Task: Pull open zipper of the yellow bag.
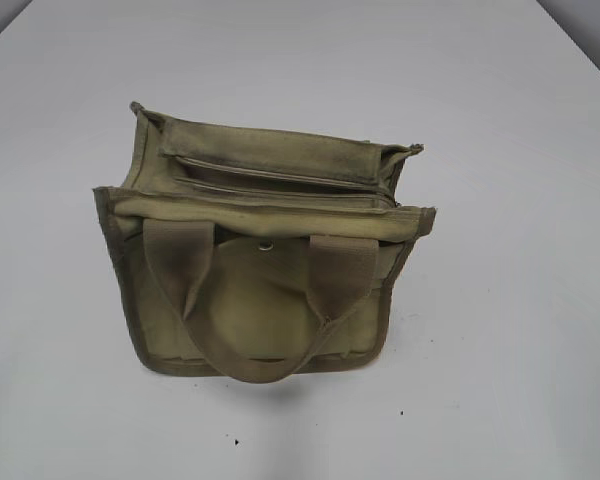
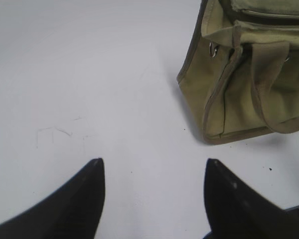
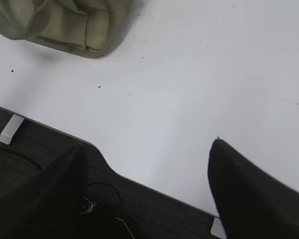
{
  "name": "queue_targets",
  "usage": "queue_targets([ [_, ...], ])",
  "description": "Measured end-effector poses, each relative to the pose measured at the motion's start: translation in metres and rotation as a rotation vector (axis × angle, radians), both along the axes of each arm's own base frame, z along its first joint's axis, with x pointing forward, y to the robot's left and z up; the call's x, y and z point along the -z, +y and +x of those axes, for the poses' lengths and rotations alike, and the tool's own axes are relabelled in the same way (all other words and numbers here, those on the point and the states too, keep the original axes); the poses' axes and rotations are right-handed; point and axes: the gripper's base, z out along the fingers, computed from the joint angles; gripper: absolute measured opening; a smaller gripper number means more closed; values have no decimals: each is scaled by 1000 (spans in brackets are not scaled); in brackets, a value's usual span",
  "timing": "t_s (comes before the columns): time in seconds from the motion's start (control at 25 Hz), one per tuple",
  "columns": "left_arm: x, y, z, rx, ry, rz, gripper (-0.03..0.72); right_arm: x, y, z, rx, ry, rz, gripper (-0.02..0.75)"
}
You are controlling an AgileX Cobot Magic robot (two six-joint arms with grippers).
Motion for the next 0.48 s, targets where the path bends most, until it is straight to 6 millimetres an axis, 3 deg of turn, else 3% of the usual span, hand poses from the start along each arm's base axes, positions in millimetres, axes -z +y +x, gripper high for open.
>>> queue_targets([
  [0.48, 0, 0, 0, 0, 0, -1, 484, 0, 0, 0, -1, 0, -1, 582],
])
